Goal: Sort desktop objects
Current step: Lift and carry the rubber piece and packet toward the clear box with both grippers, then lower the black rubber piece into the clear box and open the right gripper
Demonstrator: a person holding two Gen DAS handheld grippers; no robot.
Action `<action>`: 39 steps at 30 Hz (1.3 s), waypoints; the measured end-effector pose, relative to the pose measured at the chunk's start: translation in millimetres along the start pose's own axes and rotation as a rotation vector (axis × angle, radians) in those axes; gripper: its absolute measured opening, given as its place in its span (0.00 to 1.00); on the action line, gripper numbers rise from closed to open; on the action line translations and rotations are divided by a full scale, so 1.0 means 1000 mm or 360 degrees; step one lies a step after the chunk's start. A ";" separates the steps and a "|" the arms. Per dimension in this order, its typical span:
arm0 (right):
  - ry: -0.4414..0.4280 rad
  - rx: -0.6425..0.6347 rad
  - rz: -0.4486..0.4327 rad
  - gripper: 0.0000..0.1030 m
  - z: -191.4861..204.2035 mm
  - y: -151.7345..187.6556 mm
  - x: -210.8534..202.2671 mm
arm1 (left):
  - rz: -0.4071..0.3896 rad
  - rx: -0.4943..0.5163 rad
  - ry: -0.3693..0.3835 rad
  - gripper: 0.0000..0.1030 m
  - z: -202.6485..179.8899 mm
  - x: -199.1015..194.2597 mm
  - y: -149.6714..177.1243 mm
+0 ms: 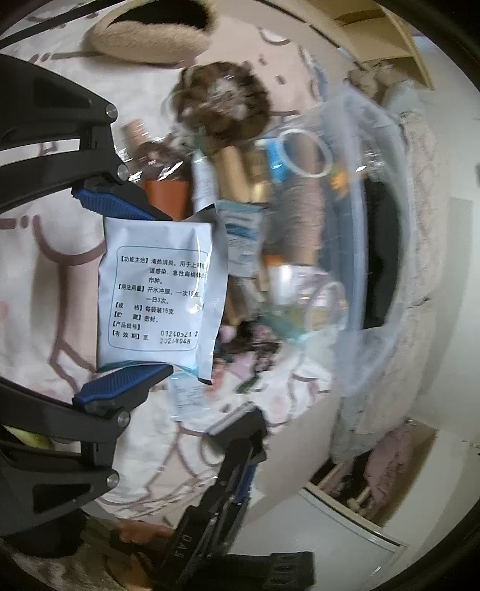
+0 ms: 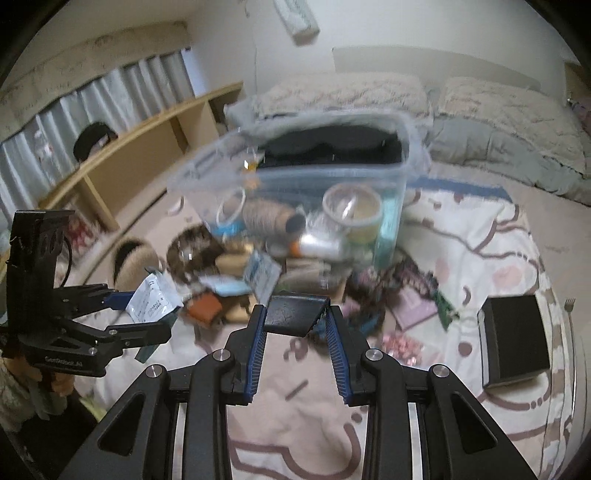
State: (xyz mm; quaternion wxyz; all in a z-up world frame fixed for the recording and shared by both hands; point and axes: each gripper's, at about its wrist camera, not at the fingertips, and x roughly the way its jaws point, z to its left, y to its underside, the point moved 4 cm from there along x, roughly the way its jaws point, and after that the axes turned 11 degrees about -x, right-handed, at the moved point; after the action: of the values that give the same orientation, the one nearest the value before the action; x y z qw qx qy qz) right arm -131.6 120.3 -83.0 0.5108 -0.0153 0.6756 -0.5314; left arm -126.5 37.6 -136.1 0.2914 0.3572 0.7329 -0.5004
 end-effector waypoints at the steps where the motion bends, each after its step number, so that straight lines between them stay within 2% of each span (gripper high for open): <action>1: 0.0011 0.0001 -0.0025 0.32 -0.001 -0.006 -0.002 | -0.0028 -0.0007 0.0003 0.68 -0.001 -0.003 -0.007; 6: 0.0045 0.0004 -0.0142 0.32 -0.004 -0.035 -0.010 | -0.0148 -0.0053 0.0007 0.68 0.000 -0.013 -0.037; 11: 0.0063 -0.0032 -0.0226 0.32 0.000 -0.066 -0.009 | -0.0284 -0.0061 -0.0047 0.68 0.004 -0.020 -0.064; 18: 0.0034 -0.0054 -0.0262 0.32 0.010 -0.110 0.011 | -0.0464 -0.0096 -0.0131 0.68 0.016 -0.029 -0.095; 27: 0.0014 -0.0004 -0.0121 0.32 0.009 -0.142 0.073 | -0.0541 -0.0152 -0.0141 0.68 0.032 -0.038 -0.109; 33: 0.0017 0.0090 -0.0024 0.32 -0.001 -0.149 0.115 | -0.0553 -0.0194 -0.0165 0.68 0.044 -0.038 -0.114; 39: -0.0016 0.0177 0.0042 0.32 -0.010 -0.153 0.139 | -0.0563 -0.0253 -0.0165 0.68 0.055 -0.037 -0.121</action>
State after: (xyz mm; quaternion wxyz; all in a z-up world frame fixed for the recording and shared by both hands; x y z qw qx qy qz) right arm -284.8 -17.8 -65.0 0.5212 0.0193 0.6427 -0.5612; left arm -199.9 -52.0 -61.0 0.2634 0.1725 0.8054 -0.5021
